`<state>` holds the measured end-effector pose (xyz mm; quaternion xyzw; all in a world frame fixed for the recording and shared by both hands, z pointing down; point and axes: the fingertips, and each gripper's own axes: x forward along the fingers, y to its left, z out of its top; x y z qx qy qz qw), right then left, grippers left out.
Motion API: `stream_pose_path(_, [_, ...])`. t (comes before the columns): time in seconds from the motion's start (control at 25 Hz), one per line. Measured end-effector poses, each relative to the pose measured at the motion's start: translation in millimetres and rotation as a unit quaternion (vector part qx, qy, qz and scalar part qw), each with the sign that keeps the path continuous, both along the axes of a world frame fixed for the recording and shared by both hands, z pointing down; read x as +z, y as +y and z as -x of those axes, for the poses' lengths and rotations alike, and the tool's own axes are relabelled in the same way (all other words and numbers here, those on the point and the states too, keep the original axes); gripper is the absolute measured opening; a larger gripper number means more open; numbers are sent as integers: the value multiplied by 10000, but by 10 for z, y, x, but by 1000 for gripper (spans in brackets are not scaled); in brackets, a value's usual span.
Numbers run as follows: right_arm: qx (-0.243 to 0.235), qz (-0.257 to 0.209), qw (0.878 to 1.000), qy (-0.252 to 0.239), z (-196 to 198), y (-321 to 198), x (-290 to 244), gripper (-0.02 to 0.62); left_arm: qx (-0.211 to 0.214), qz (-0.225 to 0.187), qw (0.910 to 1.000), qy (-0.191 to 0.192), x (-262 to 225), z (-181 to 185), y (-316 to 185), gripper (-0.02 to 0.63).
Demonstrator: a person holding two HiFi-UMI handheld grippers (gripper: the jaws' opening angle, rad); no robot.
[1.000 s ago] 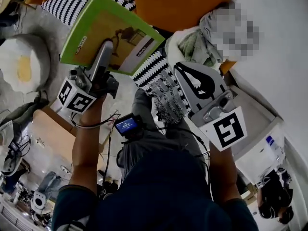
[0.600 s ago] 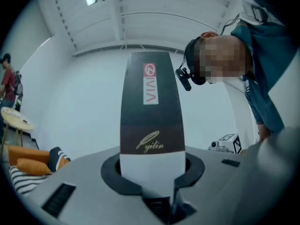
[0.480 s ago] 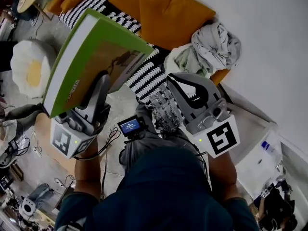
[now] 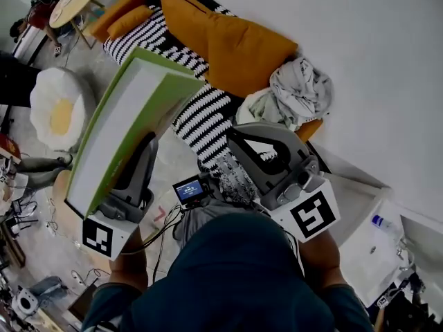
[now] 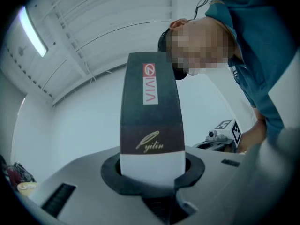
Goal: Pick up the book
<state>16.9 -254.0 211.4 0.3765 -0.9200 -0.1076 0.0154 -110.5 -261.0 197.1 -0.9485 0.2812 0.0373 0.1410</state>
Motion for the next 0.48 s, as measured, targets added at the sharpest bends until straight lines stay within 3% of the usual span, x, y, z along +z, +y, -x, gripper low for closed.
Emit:
stream_pose_path(0.16, [-75, -112, 9999, 105, 83, 201, -235, 14, -288, -611, 9975, -217, -378, -162, 141, 111])
stream_pose_path(0.32, [-118, -188, 9996, 190, 90, 364, -383, 14, -429, -686, 9961, -344, -488, -296, 270, 114])
stream_pose_path(0.48, [-137, -165, 9995, 235, 73, 470, -437, 14, -392, -593, 9972, -225, -489, -302, 399, 114])
